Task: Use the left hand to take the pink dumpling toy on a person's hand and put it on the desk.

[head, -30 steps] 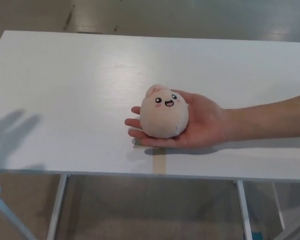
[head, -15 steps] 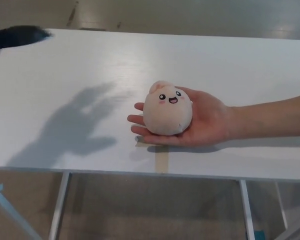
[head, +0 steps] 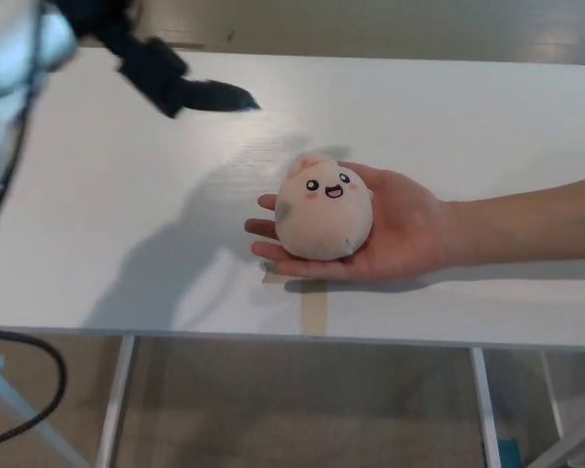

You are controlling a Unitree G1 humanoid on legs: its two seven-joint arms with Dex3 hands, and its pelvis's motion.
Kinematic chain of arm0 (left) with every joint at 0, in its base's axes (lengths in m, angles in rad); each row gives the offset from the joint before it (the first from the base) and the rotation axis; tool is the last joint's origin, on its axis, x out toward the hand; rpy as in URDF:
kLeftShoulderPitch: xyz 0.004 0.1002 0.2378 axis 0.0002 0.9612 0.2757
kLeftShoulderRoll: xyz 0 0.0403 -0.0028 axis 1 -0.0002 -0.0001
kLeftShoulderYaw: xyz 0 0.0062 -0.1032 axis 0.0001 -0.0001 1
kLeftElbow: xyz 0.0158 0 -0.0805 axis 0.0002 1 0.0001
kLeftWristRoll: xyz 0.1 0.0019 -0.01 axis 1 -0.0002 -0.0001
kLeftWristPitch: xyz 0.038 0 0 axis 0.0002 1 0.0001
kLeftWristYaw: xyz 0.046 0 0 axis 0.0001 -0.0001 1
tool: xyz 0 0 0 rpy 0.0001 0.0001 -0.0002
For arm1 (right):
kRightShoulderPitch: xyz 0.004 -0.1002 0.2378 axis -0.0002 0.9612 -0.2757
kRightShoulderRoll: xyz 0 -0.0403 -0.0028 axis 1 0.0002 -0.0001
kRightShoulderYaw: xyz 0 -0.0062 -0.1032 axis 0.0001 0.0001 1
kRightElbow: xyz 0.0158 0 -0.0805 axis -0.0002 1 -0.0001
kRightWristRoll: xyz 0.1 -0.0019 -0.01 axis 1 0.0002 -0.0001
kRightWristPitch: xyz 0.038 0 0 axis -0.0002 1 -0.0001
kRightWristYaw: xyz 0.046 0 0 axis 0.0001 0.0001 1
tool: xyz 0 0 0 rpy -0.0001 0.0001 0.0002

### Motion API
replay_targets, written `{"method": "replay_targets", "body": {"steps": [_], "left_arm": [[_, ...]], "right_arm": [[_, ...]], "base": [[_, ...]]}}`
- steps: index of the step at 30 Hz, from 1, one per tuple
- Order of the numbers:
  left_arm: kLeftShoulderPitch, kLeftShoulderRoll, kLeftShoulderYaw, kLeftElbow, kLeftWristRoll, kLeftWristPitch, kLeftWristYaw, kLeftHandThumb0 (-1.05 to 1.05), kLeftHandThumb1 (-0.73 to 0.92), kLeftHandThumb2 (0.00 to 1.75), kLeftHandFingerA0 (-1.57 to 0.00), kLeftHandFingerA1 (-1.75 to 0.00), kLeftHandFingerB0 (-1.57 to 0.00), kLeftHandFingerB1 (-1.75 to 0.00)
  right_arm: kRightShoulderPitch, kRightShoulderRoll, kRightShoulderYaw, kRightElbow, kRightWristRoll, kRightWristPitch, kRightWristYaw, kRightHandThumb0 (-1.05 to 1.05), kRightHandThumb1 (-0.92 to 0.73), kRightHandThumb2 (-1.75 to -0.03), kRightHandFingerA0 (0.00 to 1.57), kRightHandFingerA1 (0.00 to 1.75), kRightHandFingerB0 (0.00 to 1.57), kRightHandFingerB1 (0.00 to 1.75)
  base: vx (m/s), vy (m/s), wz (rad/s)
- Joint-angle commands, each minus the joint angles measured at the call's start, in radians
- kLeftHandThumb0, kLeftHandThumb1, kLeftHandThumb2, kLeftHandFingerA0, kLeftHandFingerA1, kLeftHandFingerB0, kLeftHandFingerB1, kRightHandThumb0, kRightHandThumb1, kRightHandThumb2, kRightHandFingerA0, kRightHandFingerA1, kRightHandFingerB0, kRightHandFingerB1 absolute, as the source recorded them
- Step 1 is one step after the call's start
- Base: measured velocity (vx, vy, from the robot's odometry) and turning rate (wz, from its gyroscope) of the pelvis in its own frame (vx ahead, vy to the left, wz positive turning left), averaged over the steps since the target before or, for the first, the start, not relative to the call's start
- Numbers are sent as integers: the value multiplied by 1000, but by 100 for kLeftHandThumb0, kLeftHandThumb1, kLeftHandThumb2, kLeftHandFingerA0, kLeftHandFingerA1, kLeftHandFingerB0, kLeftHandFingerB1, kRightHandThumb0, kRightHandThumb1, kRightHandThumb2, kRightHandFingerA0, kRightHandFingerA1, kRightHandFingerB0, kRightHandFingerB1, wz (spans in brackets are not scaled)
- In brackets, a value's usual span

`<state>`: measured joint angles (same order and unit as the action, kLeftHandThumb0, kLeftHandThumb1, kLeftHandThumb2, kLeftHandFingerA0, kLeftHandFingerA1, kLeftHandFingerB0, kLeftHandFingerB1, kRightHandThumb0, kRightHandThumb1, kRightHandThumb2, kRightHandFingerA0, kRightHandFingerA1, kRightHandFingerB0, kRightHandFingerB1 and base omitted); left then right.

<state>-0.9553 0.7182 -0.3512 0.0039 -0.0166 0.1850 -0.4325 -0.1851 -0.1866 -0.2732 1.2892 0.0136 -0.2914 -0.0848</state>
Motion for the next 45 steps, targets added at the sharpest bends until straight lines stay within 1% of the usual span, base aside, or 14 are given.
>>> {"method": "replay_targets", "body": {"steps": [1,5,8,12,17,25,29,32,39,41,42,43,44,45], "left_arm": [[-36,-96,-143,82,241,57,9,-66,46,55,-18,-29,-18,-27],[-11,-140,-194,106,297,57,25,-65,45,55,-20,-30,-18,-27],[10,-155,-232,122,344,49,38,-65,45,55,-18,-29,-20,-28],[49,-173,-299,143,416,64,40,-63,46,55,-18,-29,-19,-28],[45,-203,-319,190,438,81,31,-60,45,55,-19,-30,-19,-28],[3,-263,-372,311,536,64,29,-58,43,54,-20,-30,-18,-28],[-11,-286,-377,339,559,64,20,-58,44,54,-19,-29,-19,-29],[-9,-331,-375,372,571,60,25,-56,44,54,-17,-29,-18,-30],[5,-372,-365,411,594,39,37,-57,44,54,-17,-29,-18,-31],[5,-391,-366,434,603,37,38,-58,43,54,-20,-30,-17,-30],[15,-407,-353,457,593,10,62,-57,42,69,-52,-48,-21,-39],[24,-414,-340,465,583,-8,81,-39,56,57,-80,-65,-35,-33],[24,-414,-340,465,583,-8,81,-39,56,57,-80,-65,-35,-33],[40,-428,-318,477,568,-31,118,-30,60,90,-89,-119,-62,-59]], "right_arm": [[5,1,-5,2,17,10,17,-29,-66,-59,57,45,43,39],[5,3,-7,1,20,9,20,-29,-66,-59,57,45,43,39],[6,3,-6,2,19,9,21,-29,-66,-59,56,45,43,39],[12,4,-7,0,19,2,28,-29,-66,-59,56,45,43,39],[6,1,-5,0,16,0,25,-29,-66,-59,56,45,43,39],[-7,2,-4,0,16,5,32,-29,-66,-59,56,44,43,39],[-11,5,-5,-1,18,7,33,-30,-66,-59,56,44,43,40],[-12,7,-6,-7,22,0,41,-30,-66,-59,56,44,43,40],[-12,9,-7,-12,24,-10,49,-30,-66,-59,56,45,44,40],[-10,10,-8,-15,26,-15,55,-30,-66,-59,56,45,44,40],[-11,14,-10,-19,30,-18,60,-30,-66,-59,56,45,44,40],[-13,15,-10,-20,30,-19,61,-30,-66,-59,56,45,44,40],[-13,15,-10,-20,30,-19,61,-30,-66,-59,56,45,44,40],[-16,15,-11,-21,31,-19,62,-30,-66,-59,56,45,44,40]], "base": [[0,0,0],[0,0,0],[0,0,0],[0,0,0],[0,0,0],[0,0,0],[0,0,0],[0,0,0],[0,0,0],[0,0,0],[0,0,0],[0,0,0],[0,0,0],[0,0,0]]}}
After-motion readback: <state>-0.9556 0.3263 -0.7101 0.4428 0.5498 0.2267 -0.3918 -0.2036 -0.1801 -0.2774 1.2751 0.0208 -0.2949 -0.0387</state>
